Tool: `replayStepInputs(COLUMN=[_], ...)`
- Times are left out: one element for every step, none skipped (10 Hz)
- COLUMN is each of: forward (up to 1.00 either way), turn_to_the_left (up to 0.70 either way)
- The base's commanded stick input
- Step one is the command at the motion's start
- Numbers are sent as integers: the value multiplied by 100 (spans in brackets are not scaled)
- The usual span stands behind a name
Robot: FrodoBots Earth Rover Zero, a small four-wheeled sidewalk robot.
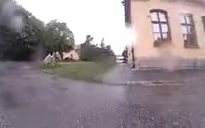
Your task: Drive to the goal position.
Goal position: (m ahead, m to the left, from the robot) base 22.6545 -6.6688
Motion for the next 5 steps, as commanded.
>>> replayStepInputs(forward=[0, 0, 0, 37, 45], turn_to_the_left=[0, 0, 0, 0, 0])
